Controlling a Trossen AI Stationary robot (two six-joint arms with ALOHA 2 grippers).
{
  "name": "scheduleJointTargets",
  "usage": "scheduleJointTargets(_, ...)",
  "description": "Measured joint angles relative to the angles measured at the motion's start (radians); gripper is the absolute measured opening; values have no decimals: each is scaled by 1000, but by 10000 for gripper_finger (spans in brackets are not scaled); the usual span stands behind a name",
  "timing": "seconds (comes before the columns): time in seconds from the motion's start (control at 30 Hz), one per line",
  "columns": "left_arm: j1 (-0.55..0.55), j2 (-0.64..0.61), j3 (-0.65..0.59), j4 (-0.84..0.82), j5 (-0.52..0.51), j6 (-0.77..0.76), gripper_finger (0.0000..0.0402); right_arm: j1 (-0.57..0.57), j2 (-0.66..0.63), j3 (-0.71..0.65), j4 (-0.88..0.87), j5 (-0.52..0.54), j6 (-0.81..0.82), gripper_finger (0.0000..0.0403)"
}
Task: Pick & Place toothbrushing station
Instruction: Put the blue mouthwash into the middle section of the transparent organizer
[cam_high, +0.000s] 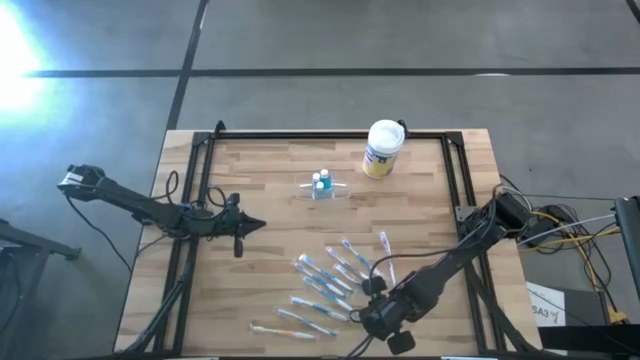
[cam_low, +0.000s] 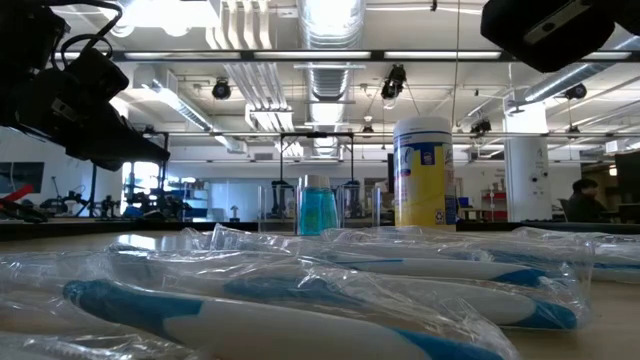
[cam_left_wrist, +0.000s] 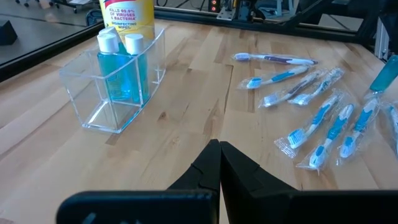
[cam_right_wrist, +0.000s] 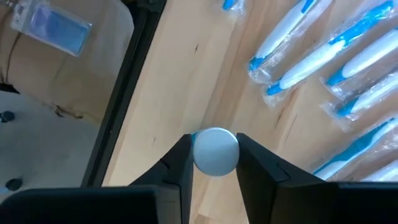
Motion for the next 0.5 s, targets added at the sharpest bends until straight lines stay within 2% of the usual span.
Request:
scheduleJointTargets(0.17, 0, 0, 0, 0, 0, 0, 5, -3, -64, 1, 1, 62, -20, 86)
scheduleJointTargets(0.5, 0, 0, 0, -3, 0, 0, 5, -64, -233, 15, 1, 278, -39, 86)
